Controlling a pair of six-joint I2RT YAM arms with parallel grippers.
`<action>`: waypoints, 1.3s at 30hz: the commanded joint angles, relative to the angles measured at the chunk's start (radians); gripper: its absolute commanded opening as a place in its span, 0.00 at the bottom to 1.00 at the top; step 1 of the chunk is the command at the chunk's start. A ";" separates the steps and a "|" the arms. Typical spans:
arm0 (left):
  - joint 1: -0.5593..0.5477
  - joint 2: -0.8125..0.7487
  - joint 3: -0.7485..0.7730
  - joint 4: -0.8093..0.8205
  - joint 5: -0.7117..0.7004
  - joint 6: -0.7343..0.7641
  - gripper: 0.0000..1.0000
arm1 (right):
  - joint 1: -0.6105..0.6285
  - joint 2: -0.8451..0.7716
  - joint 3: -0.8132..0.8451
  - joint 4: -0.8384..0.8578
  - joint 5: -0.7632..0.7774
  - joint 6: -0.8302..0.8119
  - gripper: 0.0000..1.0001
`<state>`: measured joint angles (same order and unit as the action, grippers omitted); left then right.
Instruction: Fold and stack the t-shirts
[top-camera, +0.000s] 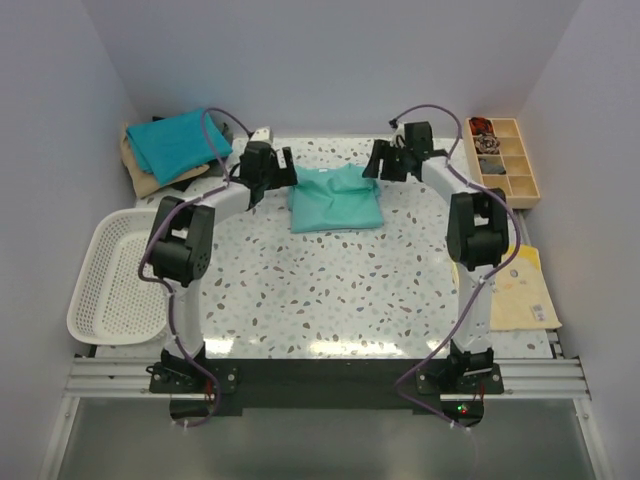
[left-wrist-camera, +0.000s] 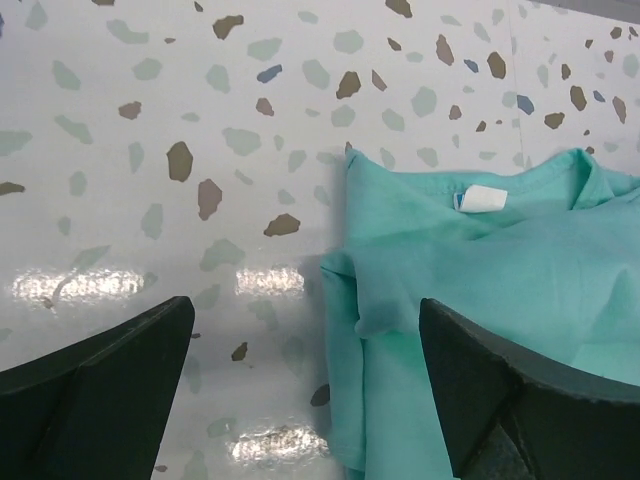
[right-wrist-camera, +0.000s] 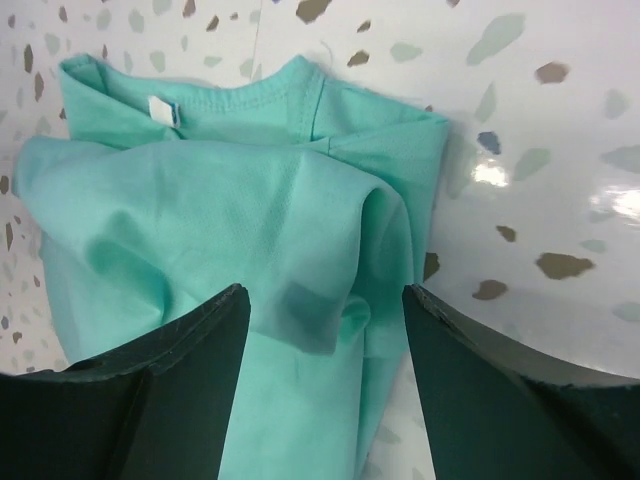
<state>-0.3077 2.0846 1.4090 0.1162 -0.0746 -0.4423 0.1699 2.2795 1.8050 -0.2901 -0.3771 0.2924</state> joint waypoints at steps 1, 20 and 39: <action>0.004 -0.128 -0.005 0.082 -0.019 0.054 1.00 | -0.009 -0.228 -0.070 0.064 0.087 -0.081 0.68; -0.037 -0.006 0.036 0.137 0.538 -0.125 0.89 | 0.072 -0.115 -0.038 -0.049 -0.143 0.028 0.61; -0.018 0.327 0.447 -0.022 0.423 0.007 0.89 | 0.068 0.212 0.350 -0.136 -0.019 -0.033 0.66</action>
<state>-0.3454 2.3566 1.7641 0.1669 0.4206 -0.5045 0.2474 2.4321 2.0403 -0.3656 -0.4652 0.3031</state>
